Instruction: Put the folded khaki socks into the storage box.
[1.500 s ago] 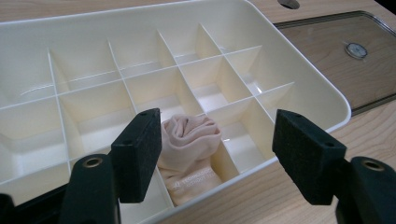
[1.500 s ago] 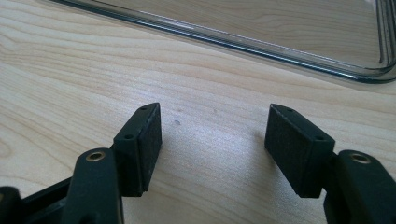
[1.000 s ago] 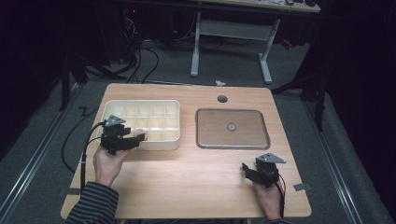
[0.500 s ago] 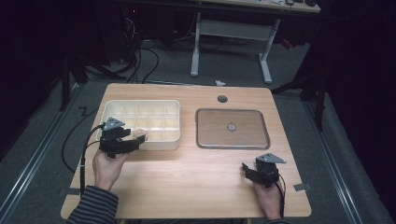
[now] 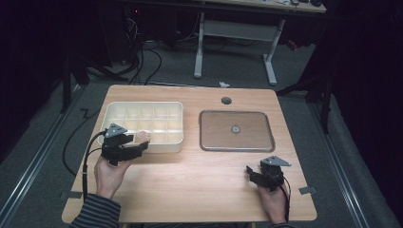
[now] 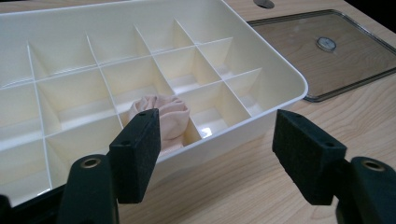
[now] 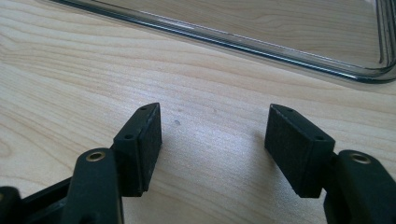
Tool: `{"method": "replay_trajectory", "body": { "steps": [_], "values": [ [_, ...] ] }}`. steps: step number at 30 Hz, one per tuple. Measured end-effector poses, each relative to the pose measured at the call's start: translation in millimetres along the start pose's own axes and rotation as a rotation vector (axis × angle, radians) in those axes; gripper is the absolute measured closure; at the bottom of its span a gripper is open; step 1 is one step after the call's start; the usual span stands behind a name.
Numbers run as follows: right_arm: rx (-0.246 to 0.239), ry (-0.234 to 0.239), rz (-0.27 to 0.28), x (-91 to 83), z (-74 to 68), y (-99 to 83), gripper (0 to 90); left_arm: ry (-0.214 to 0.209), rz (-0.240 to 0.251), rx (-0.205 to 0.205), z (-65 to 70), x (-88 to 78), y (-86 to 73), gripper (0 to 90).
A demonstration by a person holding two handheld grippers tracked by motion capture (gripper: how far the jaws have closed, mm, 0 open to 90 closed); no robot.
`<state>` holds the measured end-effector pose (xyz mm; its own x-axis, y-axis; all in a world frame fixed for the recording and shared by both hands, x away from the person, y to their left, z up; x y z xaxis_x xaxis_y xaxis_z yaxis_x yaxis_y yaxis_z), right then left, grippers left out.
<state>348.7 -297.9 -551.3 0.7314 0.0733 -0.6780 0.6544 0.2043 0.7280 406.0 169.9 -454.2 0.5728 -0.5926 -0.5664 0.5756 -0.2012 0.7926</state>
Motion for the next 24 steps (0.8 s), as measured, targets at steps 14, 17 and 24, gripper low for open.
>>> {"method": "replay_trajectory", "body": {
  "steps": [14, 17, 24],
  "values": [
    [0.0, 0.0, 0.0, 0.0, 0.0, 0.0, 36.4, -0.017, -0.015, 0.008, 8.0, -1.2, -4.5, 34.4],
    [0.0, 0.0, 0.0, 0.0, 0.0, 0.0, 36.4, -0.023, -0.013, 0.003, 9.5, -1.8, -5.4, 34.4],
    [0.0, 0.0, 0.0, 0.0, 0.0, 0.0, 36.4, -0.031, -0.011, 0.01, 14.0, -2.5, -7.8, 34.4]
  ]
}}
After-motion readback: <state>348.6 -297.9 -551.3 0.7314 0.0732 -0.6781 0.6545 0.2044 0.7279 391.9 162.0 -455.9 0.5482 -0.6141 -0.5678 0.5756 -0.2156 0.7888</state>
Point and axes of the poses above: each handheld gripper's, and its own axes: x roughly forward along the jaws, y roughly out of its top, z roughly to its right, the point moved 3 cm from there along x, roughly forward along the jaws, and after that the axes turned 7 degrees about -y, right-handed, at the moved point
